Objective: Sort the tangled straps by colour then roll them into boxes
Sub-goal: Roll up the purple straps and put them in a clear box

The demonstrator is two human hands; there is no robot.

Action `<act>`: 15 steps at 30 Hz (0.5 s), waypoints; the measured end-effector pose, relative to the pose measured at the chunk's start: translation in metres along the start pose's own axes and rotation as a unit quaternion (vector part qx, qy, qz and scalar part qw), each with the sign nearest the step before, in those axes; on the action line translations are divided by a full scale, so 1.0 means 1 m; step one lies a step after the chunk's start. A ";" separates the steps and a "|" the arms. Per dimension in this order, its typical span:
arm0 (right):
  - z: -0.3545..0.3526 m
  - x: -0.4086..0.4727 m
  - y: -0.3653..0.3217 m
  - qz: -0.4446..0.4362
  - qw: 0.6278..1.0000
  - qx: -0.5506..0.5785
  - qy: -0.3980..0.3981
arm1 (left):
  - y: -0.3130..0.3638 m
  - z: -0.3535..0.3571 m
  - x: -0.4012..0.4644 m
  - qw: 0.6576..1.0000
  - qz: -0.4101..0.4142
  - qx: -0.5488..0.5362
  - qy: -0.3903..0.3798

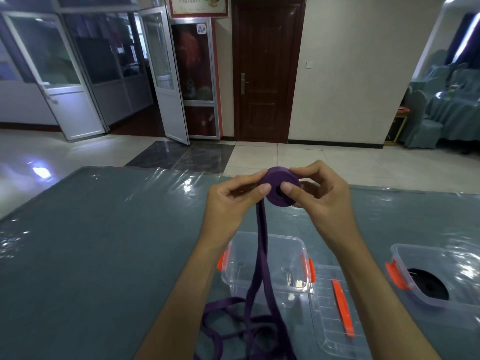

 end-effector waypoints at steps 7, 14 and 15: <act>0.000 -0.002 -0.001 0.016 0.998 0.021 -0.054 | -0.003 0.000 -0.006 0.999 0.019 -0.003 0.026; 0.005 -0.005 0.008 0.031 0.997 0.065 -0.035 | -0.005 -0.005 0.001 1.000 0.017 0.003 -0.024; 0.006 -0.005 0.008 0.042 0.995 0.072 -0.053 | -0.004 -0.007 0.002 1.000 0.015 0.002 -0.020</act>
Point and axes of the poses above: each hand's wrist, its own x-axis towards the middle knuckle, its own z-axis out of the palm, y = z × x, the point moved 6 cm from there along x, towards the middle knuckle, and after that the axes turned 7 degrees about -y, right-handed, at the moved point
